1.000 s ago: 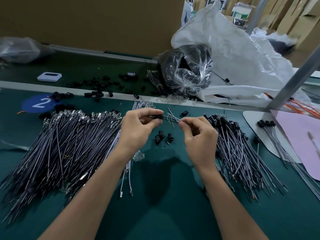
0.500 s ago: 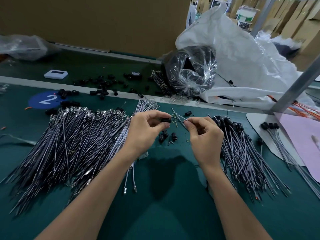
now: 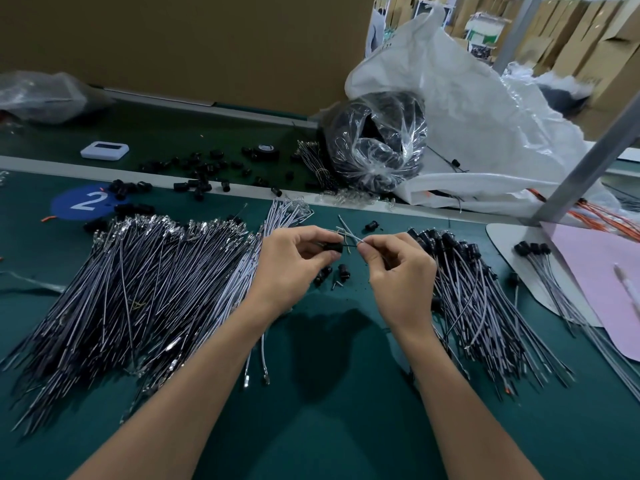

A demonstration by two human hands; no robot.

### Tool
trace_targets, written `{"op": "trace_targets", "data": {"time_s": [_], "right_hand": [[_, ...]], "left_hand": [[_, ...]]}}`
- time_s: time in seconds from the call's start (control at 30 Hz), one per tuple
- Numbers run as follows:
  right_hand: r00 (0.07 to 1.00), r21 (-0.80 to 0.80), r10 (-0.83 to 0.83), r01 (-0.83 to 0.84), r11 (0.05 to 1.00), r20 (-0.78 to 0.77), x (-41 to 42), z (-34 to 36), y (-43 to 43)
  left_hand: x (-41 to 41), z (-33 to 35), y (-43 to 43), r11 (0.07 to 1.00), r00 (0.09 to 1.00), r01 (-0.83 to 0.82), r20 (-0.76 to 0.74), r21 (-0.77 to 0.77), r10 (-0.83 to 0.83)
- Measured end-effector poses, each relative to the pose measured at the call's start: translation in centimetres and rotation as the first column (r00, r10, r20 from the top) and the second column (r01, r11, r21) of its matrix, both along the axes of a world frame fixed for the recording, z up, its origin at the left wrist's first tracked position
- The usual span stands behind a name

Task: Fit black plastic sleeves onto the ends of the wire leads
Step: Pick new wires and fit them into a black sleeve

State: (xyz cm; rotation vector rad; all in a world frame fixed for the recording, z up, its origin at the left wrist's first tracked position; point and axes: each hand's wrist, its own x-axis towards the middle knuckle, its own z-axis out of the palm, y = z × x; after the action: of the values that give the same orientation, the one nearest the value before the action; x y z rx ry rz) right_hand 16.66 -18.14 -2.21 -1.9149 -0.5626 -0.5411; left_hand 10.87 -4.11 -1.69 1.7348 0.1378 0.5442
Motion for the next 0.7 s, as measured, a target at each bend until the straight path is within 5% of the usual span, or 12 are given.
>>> {"op": "trace_targets", "data": {"time_s": [0.17,0.43,0.7], "right_hand": [[0.999,-0.035,0.033,-0.034,0.999,-0.005,-0.2,-0.21,0.23],[0.99,0.031,0.046,-0.042,0.999,-0.135,0.12,-0.2,-0.15],[0.993,0.075,0.032,-0.024,0.997,-0.116,0.05,0.22,-0.33]], "left_hand": [[0.07,-0.13,-0.44,0.997,0.997,0.07,0.031,-0.036,-0.069],[-0.14,0.04,0.04,0.916,0.984,0.18,0.08,-0.357,-0.162],[-0.13,0.03,0.38,0.857,0.997,0.076,0.053,-0.51,-0.057]]}}
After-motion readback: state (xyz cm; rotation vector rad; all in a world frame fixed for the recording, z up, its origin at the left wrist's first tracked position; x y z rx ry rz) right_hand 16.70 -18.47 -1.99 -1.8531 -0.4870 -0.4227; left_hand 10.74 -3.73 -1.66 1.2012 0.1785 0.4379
